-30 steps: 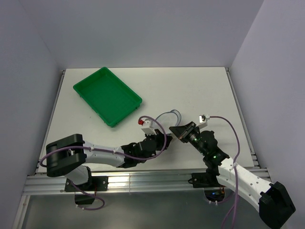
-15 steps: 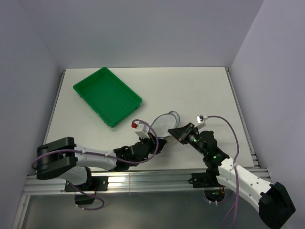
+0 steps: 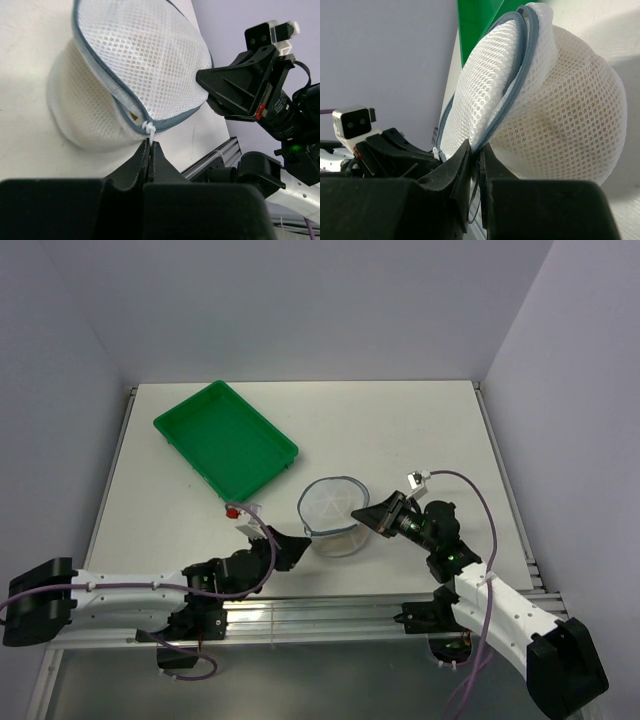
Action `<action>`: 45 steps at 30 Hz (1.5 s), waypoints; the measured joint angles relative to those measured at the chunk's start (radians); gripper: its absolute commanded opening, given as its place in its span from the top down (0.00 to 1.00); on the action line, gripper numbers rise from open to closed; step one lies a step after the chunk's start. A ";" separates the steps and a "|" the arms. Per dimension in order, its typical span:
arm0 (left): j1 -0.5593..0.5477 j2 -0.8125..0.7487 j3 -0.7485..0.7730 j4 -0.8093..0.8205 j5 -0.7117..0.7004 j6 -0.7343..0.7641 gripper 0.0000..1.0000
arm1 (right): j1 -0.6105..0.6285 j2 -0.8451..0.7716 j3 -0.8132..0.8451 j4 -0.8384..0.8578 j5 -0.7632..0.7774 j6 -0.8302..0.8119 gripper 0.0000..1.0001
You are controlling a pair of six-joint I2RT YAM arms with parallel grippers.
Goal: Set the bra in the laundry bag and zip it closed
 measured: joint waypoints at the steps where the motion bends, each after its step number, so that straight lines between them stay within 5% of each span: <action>1: -0.001 -0.037 -0.010 -0.023 -0.012 -0.001 1.00 | -0.016 0.015 0.009 0.000 -0.018 -0.013 1.00; 4: -0.001 -0.110 -0.027 -0.069 -0.036 0.003 1.00 | -0.037 0.074 0.050 -0.013 -0.073 -0.060 0.93; 5: -0.002 -0.121 -0.027 -0.078 -0.040 0.008 1.00 | -0.038 0.096 0.071 -0.024 -0.088 -0.077 0.80; 6: -0.007 -0.124 -0.027 -0.079 -0.046 0.018 1.00 | -0.039 0.116 0.095 -0.037 -0.097 -0.093 0.51; 10: -0.049 -0.064 -0.001 -0.099 -0.107 0.068 1.00 | -0.056 0.159 0.180 -0.102 -0.088 -0.175 0.12; 12: -0.069 0.000 0.030 -0.097 -0.121 0.094 1.00 | -0.063 0.151 0.204 -0.137 -0.068 -0.203 0.05; 27: -0.084 0.255 0.138 0.100 -0.105 0.140 1.00 | -0.037 -0.417 0.010 -0.488 0.168 -0.101 0.05; 35: -0.115 0.273 0.148 0.154 -0.109 0.118 1.00 | -0.029 -0.436 0.006 -0.547 0.223 -0.043 0.07; 41: -0.119 0.293 0.148 0.177 -0.103 0.108 1.00 | 0.106 -0.288 0.001 -0.447 0.213 0.010 0.29; 45: -0.122 0.293 0.148 0.181 -0.097 0.108 1.00 | 0.206 -0.226 0.002 -0.355 0.228 0.035 0.61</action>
